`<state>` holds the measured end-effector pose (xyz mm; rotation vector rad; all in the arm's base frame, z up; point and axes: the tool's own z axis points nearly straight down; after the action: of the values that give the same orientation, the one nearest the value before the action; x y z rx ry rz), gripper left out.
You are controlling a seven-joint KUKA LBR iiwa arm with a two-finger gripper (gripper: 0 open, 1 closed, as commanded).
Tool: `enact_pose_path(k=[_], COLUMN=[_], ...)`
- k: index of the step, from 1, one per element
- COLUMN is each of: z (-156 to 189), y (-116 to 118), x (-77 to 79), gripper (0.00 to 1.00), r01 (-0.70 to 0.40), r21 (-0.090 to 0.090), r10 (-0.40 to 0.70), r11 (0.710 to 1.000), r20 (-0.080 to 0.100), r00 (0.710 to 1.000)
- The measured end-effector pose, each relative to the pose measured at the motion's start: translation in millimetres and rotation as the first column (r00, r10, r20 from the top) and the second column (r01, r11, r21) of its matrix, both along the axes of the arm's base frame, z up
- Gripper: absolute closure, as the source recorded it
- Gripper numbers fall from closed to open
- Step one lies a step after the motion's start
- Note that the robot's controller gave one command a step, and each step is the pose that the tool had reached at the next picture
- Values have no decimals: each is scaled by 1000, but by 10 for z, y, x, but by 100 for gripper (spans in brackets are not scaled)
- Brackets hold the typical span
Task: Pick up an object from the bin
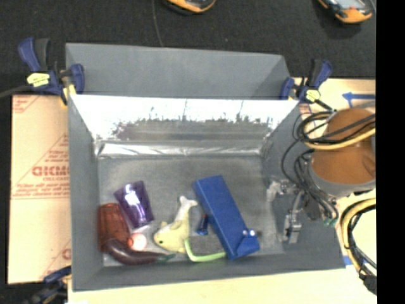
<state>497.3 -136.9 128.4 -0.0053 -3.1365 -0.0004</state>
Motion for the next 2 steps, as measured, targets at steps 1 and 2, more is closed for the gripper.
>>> enact_pose_path(k=[1, 2], z=[40, 88], y=[5, 510], x=[22, -15], gripper=[0, 0], r01=[-4, -110], r21=[-2, -2], r10=[4, 110], r11=[1000, 994], r20=[7, 6], r00=[1000, 994])
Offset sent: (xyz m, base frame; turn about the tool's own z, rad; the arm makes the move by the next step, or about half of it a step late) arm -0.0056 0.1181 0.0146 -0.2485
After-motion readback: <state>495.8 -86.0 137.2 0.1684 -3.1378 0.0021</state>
